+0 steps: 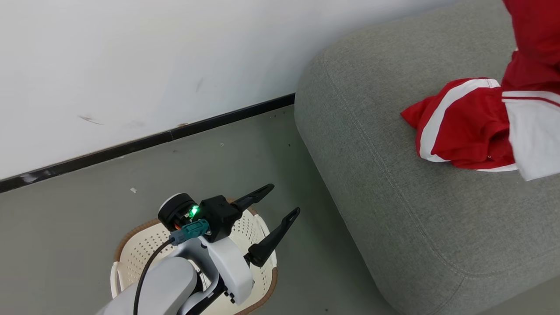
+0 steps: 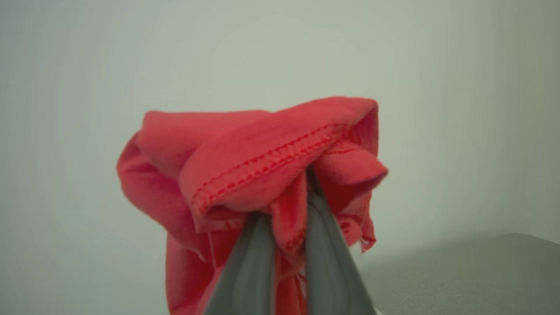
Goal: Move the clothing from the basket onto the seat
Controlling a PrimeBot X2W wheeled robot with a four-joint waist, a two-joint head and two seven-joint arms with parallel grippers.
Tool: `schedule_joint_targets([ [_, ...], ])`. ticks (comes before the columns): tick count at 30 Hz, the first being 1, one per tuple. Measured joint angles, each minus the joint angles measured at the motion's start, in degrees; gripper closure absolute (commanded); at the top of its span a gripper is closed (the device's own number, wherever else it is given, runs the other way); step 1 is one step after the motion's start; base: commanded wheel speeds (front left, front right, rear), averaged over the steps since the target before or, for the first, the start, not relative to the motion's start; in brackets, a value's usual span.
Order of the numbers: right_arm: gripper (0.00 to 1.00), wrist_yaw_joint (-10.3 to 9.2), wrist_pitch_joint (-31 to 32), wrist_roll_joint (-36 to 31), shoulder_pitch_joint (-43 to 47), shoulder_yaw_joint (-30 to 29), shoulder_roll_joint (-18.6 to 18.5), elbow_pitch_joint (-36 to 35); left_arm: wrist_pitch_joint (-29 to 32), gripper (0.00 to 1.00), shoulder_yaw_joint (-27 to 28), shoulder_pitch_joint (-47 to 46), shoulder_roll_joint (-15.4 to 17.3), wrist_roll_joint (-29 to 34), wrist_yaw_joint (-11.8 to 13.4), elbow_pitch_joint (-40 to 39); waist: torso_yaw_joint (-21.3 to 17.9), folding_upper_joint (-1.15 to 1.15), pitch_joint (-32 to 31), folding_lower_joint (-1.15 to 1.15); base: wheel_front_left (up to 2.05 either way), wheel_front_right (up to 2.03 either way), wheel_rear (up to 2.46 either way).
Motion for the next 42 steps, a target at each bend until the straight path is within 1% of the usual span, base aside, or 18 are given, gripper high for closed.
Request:
schedule_joint_targets([
  [3,1.00,0.00,0.73,0.22,-1.42,-0.64,-0.97,0.99,0.51,0.00,0.15,0.00,0.59,0.00,0.08,-0.56,0.28,0.00,0.57,0.00,0.00,0.00,0.00],
  [7,1.00,0.00,2.19,0.58,-3.74,-0.82,-3.20,4.57,0.97,0.00,0.44,0.00,1.82,0.11,0.25,-2.83,0.99,0.00,2.22,0.00,0.00,0.00,0.00],
  [9,1.00,0.00,2.36,0.53,-4.69,-1.14,-3.45,5.80,1.30,0.00,0.59,0.00,2.36,0.43,0.33,-3.86,1.28,0.00,2.97,0.00,0.00,0.00,0.00],
  [16,1.00,0.00,2.43,-1.52,-8.52,-4.87,-5.43,9.06,1.96,0.00,0.96,-0.02,3.77,0.67,0.57,-7.36,2.23,0.00,5.88,0.00,0.00,0.00,0.00],
  [23,1.00,0.00,2.45,-4.71,-9.52,-7.50,-5.50,12.74,2.94,0.00,1.12,-0.03,5.19,0.92,0.57,-10.68,3.15,0.00,9.04,0.00,0.00,0.00,0.00],
  [26,1.00,0.00,2.46,-5.03,-9.49,-8.08,-4.72,14.29,2.94,0.00,1.09,-0.04,6.05,0.93,0.54,-12.12,3.52,0.00,10.42,0.00,0.00,0.00,0.00],
  [31,1.00,0.00,2.67,-5.14,-9.03,-8.98,-1.57,17.33,3.52,0.00,1.10,-0.41,7.05,1.45,0.48,-14.25,4.10,0.00,12.69,0.00,0.00,0.00,0.00],
  [37,1.00,0.00,2.33,-6.13,-7.29,-9.70,0.57,19.87,4.02,0.00,1.22,-1.70,7.89,2.57,0.41,-16.59,4.62,0.00,15.22,0.00,0.00,0.00,0.00],
  [38,1.00,0.00,2.10,-6.16,-6.69,-9.72,1.60,20.63,4.11,0.00,1.23,-1.85,8.14,2.58,0.40,-17.09,4.74,0.00,16.03,0.00,0.00,0.00,0.00],
  [42,1.00,0.01,1.89,-6.61,-6.50,-9.83,3.61,22.45,4.47,0.00,1.41,-2.58,9.20,2.89,-0.02,-17.84,4.92,0.00,17.51,0.00,0.00,0.00,0.00],
])
